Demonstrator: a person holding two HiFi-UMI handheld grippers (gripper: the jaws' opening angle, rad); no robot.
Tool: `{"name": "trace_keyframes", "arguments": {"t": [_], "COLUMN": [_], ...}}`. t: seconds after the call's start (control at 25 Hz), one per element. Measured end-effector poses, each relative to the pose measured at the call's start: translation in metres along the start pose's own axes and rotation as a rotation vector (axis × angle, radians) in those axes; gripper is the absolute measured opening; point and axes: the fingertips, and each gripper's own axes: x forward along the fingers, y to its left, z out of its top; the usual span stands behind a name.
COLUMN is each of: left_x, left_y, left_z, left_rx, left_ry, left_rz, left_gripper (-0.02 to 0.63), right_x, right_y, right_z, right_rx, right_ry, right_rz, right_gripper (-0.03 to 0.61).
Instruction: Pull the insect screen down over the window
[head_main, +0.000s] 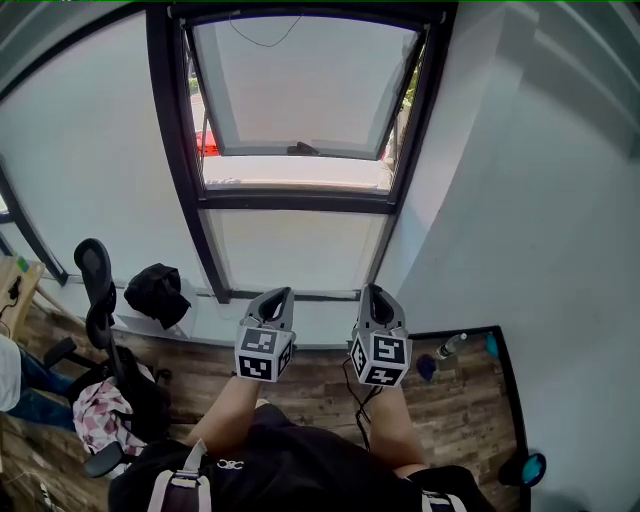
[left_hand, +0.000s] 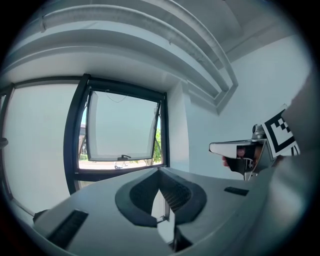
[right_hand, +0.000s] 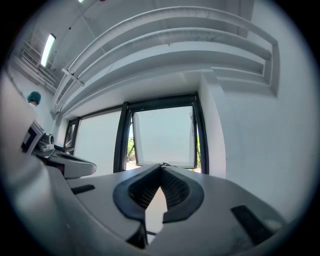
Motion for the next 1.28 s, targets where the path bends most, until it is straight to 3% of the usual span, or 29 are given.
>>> {"name": "trace_keyframes", "arguments": {"t": [0.6, 1.0, 1.28], "left_x": [0.065, 0.150, 0.222], "left_y": [0.022, 0.065, 0.105], "left_z": [0.005, 0.001, 0.025], "left_rx": [0.028, 0.012, 0.030], "left_ry": [-0.018, -0.004, -0.015], "left_rz": [-0.005, -0.023, -0.059], "left_gripper": [0.000, 0.000, 0.000], "right_x": [0.065, 0.154, 0.235], "right_y": [-0.023, -0.038, -0.050], "right_z": [-0.007, -0.017, -0.005], "right_rx": [-0.003, -0.041, -0.015], "right_ry": [0.000, 0.011, -0.013], "right_rz": [0.012, -0.006, -0.003], "right_gripper": [0.003, 0.005, 0.005]}}
